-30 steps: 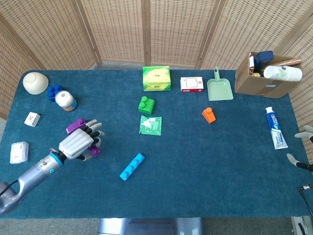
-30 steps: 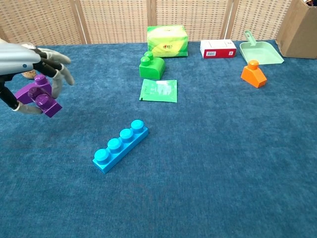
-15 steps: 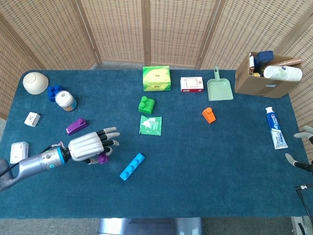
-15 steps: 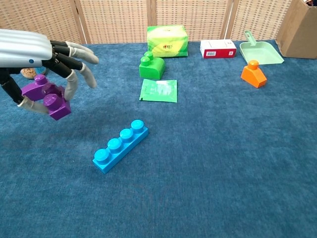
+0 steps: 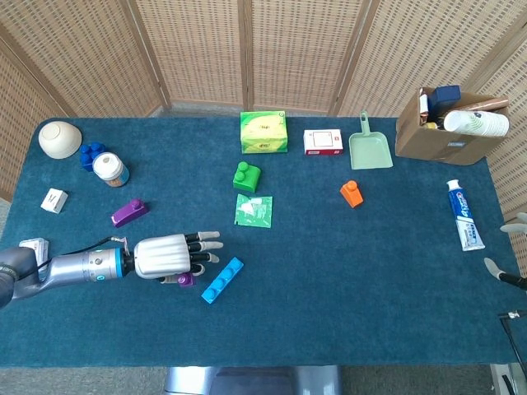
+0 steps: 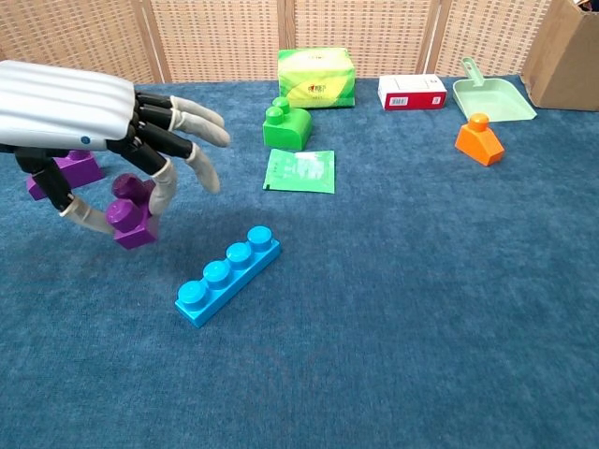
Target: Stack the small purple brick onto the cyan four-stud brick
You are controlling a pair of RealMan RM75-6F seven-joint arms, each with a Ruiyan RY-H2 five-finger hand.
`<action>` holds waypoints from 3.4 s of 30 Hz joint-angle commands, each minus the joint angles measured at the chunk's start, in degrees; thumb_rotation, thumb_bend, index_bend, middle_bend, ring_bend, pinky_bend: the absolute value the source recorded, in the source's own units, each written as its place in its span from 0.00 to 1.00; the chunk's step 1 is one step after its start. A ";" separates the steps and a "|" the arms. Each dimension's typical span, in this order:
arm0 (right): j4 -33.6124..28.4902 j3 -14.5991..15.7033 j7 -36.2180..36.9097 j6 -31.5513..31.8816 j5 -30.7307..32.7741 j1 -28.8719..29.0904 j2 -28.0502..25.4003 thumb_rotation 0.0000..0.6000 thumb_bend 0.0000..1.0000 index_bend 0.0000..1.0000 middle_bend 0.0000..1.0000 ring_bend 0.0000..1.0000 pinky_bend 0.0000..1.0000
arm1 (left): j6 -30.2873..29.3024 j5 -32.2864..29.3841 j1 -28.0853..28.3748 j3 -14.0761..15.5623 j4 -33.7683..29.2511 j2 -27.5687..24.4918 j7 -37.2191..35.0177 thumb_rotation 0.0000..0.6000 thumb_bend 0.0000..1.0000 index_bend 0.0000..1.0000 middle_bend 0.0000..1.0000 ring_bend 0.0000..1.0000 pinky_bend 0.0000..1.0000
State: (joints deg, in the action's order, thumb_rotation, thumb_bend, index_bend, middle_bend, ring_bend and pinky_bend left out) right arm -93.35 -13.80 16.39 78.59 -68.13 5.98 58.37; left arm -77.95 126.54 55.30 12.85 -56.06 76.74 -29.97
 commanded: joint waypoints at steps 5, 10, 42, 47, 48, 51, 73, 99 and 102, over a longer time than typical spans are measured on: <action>0.16 -0.13 -0.11 0.03 0.50 -0.28 0.40 1.00 0.18 0.35 0.19 0.00 0.12 | -4.82 2.67 2.23 2.12 6.44 3.90 -2.39 1.00 0.39 0.64 0.24 0.06 0.00; 0.42 -0.27 0.00 -0.05 0.77 -0.44 0.63 1.00 0.18 0.35 0.19 0.00 0.12 | -7.40 3.77 3.39 3.37 10.85 6.38 -3.31 1.00 0.39 0.64 0.24 0.05 0.00; -0.02 -0.89 1.77 0.65 1.80 -2.49 -0.26 1.00 0.18 0.35 0.19 0.00 0.12 | -16.15 5.15 8.20 9.59 32.56 19.43 -5.07 1.00 0.40 0.65 0.22 0.04 0.00; 0.11 -0.96 1.87 0.60 1.79 -2.57 -0.24 1.00 0.18 0.35 0.19 0.00 0.12 | -16.07 4.61 8.57 10.37 34.49 20.73 -5.71 1.00 0.40 0.65 0.22 0.04 0.00; 0.13 -0.97 1.90 0.60 1.81 -2.62 -0.25 1.00 0.18 0.35 0.19 0.00 0.12 | -16.19 4.48 8.63 10.53 34.86 20.97 -5.86 1.00 0.40 0.65 0.22 0.04 0.00; 0.18 -1.05 2.04 0.68 1.93 -2.79 -0.34 1.00 0.18 0.35 0.19 0.00 0.12 | -16.29 3.93 8.67 10.93 35.78 21.64 -6.50 1.00 0.40 0.65 0.22 0.04 0.00; 0.44 -1.36 3.22 1.10 1.95 -3.79 -0.54 1.00 0.18 0.35 0.19 0.00 0.13 | -16.69 1.94 9.66 14.07 39.36 24.38 -6.03 1.00 0.39 0.63 0.20 0.04 0.00; 1.02 -1.65 4.67 1.07 2.00 -4.57 -0.62 1.00 0.18 0.35 0.19 0.00 0.13 | -13.84 -0.93 10.95 14.78 40.05 25.37 -1.29 1.00 0.39 0.54 0.11 0.00 0.00; 1.03 -1.64 4.75 1.12 1.94 -4.67 -0.63 1.00 0.18 0.34 0.19 0.00 0.13 | -13.44 -1.33 10.91 14.78 39.61 25.28 -1.24 1.00 0.39 0.52 0.10 0.00 0.00</action>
State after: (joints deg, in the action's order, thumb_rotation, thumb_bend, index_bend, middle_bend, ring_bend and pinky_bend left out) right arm -92.32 -15.44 21.13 79.70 -66.19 1.33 57.74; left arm -91.46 125.28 66.22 27.65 -16.38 102.05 -31.24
